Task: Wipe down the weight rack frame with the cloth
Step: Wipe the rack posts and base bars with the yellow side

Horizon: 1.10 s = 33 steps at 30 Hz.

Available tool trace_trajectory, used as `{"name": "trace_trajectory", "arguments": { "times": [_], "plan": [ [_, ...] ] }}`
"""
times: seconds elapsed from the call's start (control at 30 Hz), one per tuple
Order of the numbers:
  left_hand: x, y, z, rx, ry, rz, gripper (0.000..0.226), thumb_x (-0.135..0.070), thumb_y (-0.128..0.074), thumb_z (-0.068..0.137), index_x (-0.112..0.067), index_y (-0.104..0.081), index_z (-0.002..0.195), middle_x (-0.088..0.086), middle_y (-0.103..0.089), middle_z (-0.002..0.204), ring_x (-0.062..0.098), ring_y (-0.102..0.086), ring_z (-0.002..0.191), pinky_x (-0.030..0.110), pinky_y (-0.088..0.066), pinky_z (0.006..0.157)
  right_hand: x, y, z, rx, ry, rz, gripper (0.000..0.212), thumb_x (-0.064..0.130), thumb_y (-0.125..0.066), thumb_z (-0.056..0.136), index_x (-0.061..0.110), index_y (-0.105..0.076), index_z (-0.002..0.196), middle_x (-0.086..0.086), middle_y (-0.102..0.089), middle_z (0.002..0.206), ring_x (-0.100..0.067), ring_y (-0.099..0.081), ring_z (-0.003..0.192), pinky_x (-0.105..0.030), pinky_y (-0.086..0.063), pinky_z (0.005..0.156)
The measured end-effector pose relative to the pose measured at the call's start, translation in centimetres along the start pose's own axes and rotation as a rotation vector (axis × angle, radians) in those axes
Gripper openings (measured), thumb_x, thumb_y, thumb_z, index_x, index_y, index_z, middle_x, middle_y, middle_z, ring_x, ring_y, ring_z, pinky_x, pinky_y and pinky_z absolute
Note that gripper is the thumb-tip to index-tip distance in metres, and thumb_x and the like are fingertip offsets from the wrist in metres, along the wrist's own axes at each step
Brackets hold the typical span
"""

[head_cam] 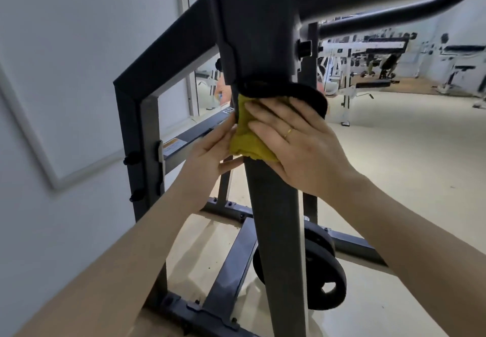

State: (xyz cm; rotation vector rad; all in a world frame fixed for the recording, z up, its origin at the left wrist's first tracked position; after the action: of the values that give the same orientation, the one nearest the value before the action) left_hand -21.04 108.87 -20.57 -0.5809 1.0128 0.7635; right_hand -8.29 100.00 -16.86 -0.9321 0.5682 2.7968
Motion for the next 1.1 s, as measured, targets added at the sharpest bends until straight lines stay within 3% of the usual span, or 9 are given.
{"name": "trace_trajectory", "arguments": {
  "times": [0.1, 0.17, 0.33, 0.63, 0.73, 0.87, 0.97, 1.03, 1.1],
  "plan": [
    [-0.2, 0.2, 0.0, -0.008, 0.055, -0.020, 0.029, -0.012, -0.035, 0.101, -0.019, -0.056, 0.121, -0.001, -0.067, 0.113, 0.018, -0.064, 0.107, 0.039, -0.050, 0.096, -1.1, 0.2, 2.8, -0.030, -0.063, -0.146, 0.044, 0.031, -0.040, 0.100, 0.008, -0.050, 0.136, -0.008, -0.045, 0.144, -0.025, -0.039, 0.135, -0.039, -0.018, 0.114],
    [-0.4, 0.3, 0.1, 0.011, 0.050, -0.003, 0.029, -0.012, -0.034, 0.101, -0.022, -0.058, 0.115, -0.004, -0.068, 0.110, 0.016, -0.065, 0.106, 0.038, -0.049, 0.097, -0.8, -0.2, 2.7, -0.008, -0.062, -0.185, 0.048, 0.034, -0.038, 0.101, 0.009, -0.043, 0.141, -0.008, -0.041, 0.147, -0.025, -0.034, 0.138, -0.040, -0.017, 0.115],
    [0.4, -0.2, 0.1, 0.035, -0.025, 0.008, 0.037, -0.014, -0.032, 0.102, -0.035, -0.045, 0.129, -0.003, -0.062, 0.124, 0.011, -0.061, 0.112, 0.027, -0.048, 0.098, 0.8, -1.3, -2.7, -0.014, -0.094, -0.076, 0.050, 0.036, -0.042, 0.099, 0.010, -0.039, 0.142, -0.006, -0.033, 0.149, -0.025, -0.027, 0.139, -0.041, -0.017, 0.115],
    [0.7, -3.0, -1.1, -0.236, -0.068, 0.116, 0.033, -0.020, -0.033, 0.102, -0.017, -0.047, 0.132, 0.006, -0.057, 0.131, 0.020, -0.056, 0.118, 0.039, -0.045, 0.101, -3.9, -1.4, 2.0, -0.204, 0.105, 0.401, 0.044, 0.034, -0.045, 0.095, 0.009, -0.055, 0.130, -0.007, -0.048, 0.141, -0.027, -0.028, 0.139, -0.039, -0.009, 0.118],
    [0.2, -3.8, -1.6, -0.329, -0.065, 0.131, 0.036, -0.015, -0.031, 0.103, -0.018, -0.044, 0.136, 0.007, -0.057, 0.128, 0.020, -0.058, 0.112, 0.032, -0.050, 0.094, -2.8, -2.5, -0.9, -0.217, 0.150, 0.572, 0.042, 0.037, -0.045, 0.095, 0.010, -0.062, 0.121, -0.007, -0.055, 0.135, -0.027, -0.028, 0.138, -0.042, -0.013, 0.118],
    [-0.2, -5.2, -2.3, -0.400, -0.064, 0.193, 0.040, -0.015, -0.034, 0.102, -0.022, -0.040, 0.141, 0.005, -0.061, 0.125, 0.017, -0.060, 0.111, 0.030, -0.050, 0.094, -3.5, -2.7, -1.9, -0.223, 0.332, 0.609, 0.043, 0.037, -0.037, 0.099, 0.010, -0.064, 0.117, -0.006, -0.059, 0.130, -0.026, -0.033, 0.136, -0.040, -0.019, 0.116],
    [-0.5, -6.1, -2.4, -0.488, -0.040, 0.217, 0.028, -0.018, -0.041, 0.100, -0.018, -0.052, 0.126, -0.001, -0.068, 0.109, 0.014, -0.064, 0.102, 0.033, -0.050, 0.095, -6.0, -2.6, 1.5, -0.257, 0.406, 0.566, 0.041, 0.040, -0.041, 0.097, 0.011, -0.063, 0.116, -0.006, -0.060, 0.128, -0.027, -0.040, 0.134, -0.040, -0.020, 0.115],
    [-0.6, -6.7, -2.5, -0.498, -0.018, 0.229, 0.022, -0.022, -0.041, 0.101, -0.023, -0.055, 0.117, -0.008, -0.069, 0.103, 0.009, -0.065, 0.098, 0.028, -0.050, 0.091, -6.2, -2.6, 2.4, -0.317, 0.387, 0.597, 0.041, 0.041, -0.043, 0.096, 0.011, -0.065, 0.113, -0.006, -0.062, 0.125, -0.028, -0.041, 0.133, -0.042, -0.022, 0.115],
    [-0.5, -6.9, -2.7, -0.514, -0.015, 0.276, 0.024, -0.023, -0.039, 0.101, -0.024, -0.053, 0.121, -0.005, -0.067, 0.111, 0.011, -0.063, 0.105, 0.027, -0.050, 0.091, -5.3, -3.0, 1.4, -0.379, 0.320, 0.693, 0.040, 0.040, -0.045, 0.095, 0.010, -0.067, 0.109, -0.006, -0.063, 0.123, -0.029, -0.040, 0.134, -0.042, -0.021, 0.115]
  ]
}}
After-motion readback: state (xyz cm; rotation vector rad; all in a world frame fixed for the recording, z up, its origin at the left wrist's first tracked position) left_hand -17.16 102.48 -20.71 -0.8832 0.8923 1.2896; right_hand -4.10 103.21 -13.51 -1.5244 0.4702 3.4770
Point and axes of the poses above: each hand's wrist, its own z-axis towards the middle knuckle, its own y-axis out of the back of the hand, x = y × z, the point moved 3 cm from there along z, towards the middle knuckle
